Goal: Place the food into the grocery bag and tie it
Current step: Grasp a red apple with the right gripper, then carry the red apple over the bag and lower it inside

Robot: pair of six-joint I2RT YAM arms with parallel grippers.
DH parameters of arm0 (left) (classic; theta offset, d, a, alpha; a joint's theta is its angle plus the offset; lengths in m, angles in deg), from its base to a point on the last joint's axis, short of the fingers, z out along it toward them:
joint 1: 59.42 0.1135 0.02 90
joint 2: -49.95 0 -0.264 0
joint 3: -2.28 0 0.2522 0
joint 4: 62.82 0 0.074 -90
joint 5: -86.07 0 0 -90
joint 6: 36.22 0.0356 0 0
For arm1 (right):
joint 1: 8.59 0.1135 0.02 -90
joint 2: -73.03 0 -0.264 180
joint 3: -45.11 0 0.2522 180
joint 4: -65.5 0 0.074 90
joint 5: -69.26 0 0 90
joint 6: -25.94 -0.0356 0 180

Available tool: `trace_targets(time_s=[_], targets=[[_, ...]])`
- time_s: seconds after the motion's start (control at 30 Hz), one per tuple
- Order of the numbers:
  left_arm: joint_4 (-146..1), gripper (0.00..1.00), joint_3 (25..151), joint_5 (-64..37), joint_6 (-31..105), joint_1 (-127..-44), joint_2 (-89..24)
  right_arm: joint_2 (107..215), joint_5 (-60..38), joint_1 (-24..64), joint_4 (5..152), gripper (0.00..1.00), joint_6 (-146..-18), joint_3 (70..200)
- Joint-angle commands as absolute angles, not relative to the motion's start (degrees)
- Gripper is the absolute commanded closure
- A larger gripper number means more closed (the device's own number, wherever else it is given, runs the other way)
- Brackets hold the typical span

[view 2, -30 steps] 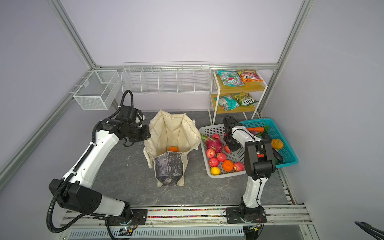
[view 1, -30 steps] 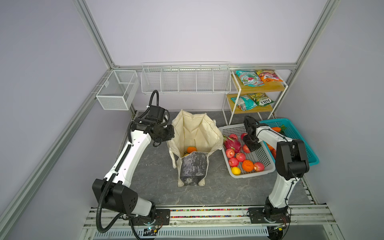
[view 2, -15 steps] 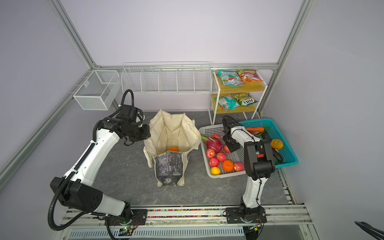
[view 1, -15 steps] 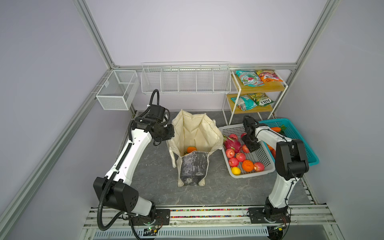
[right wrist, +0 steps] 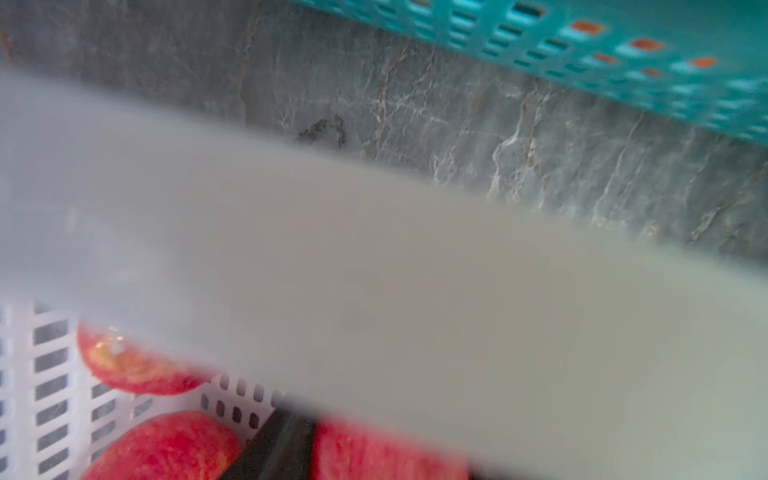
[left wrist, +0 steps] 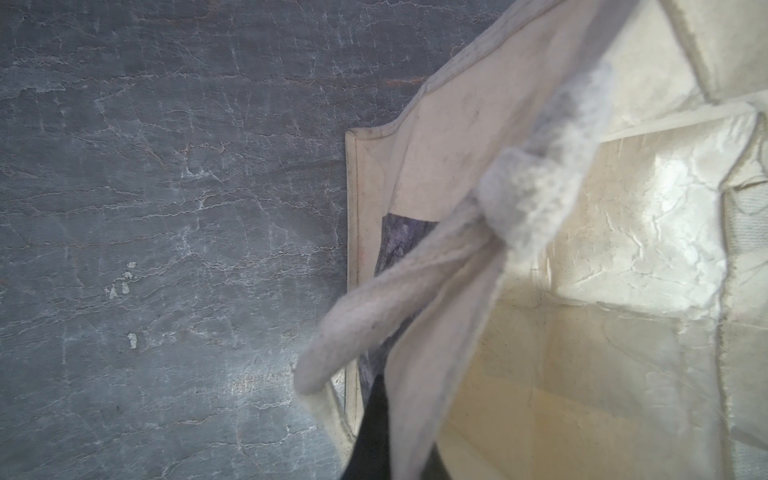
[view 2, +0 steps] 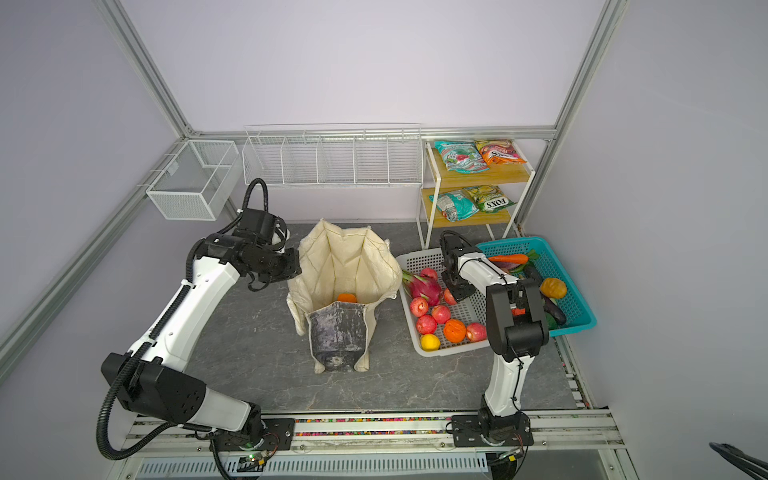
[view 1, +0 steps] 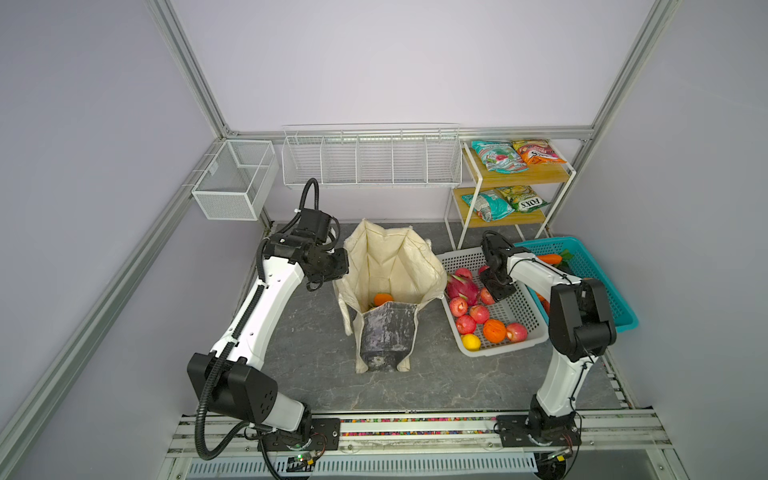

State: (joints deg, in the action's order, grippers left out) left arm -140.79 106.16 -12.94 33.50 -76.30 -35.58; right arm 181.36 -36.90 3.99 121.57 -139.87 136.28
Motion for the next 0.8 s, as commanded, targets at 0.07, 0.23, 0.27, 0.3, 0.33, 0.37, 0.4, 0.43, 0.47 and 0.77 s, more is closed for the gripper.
trace_targets(time_s=[0.07, 0.23, 0.27, 0.3, 0.33, 0.37, 0.4, 0.43, 0.47, 0.77], targets=[[-140.6, 1.00, 108.0, -12.3, 34.7, -76.4, -35.7, 177.8, -34.5, 4.6, 123.7, 0.57, -141.1, 135.7], [-140.7, 1.00, 107.6, -12.3, 34.8, -76.4, -35.5, 173.6, -36.2, 4.4, 125.0, 0.57, -139.3, 135.9], [-140.8, 1.00, 107.5, -12.3, 34.8, -76.4, -35.4, 172.7, -36.2, 4.3, 125.3, 0.57, -138.9, 135.9], [-140.8, 1.00, 107.3, -12.4, 34.9, -76.4, -35.4, 171.6, -36.2, 4.2, 125.5, 0.57, -138.5, 135.9], [-140.9, 1.00, 107.3, -12.4, 35.0, -76.4, -35.4, 170.5, -36.2, 4.2, 125.8, 0.57, -138.1, 135.9], [-141.0, 1.00, 107.4, -12.5, 35.0, -76.4, -35.5, 169.5, -36.1, 4.1, 126.1, 0.57, -137.7, 135.9], [-141.0, 1.00, 107.3, -12.5, 35.1, -76.4, -35.4, 168.3, -35.9, 4.2, 126.3, 0.57, -137.3, 136.0], [-141.1, 1.00, 107.2, -12.5, 35.2, -76.4, -35.5, 167.1, -35.5, 4.1, 126.7, 0.57, -136.8, 136.0], [-141.1, 1.00, 107.2, -12.4, 35.2, -76.4, -35.6, 166.0, -35.2, 4.1, 127.1, 0.57, -136.3, 136.2], [-141.3, 1.00, 105.9, -12.6, 34.6, -76.4, -35.1, 155.5, -30.1, 7.2, 129.9, 0.56, -129.2, 142.5]])
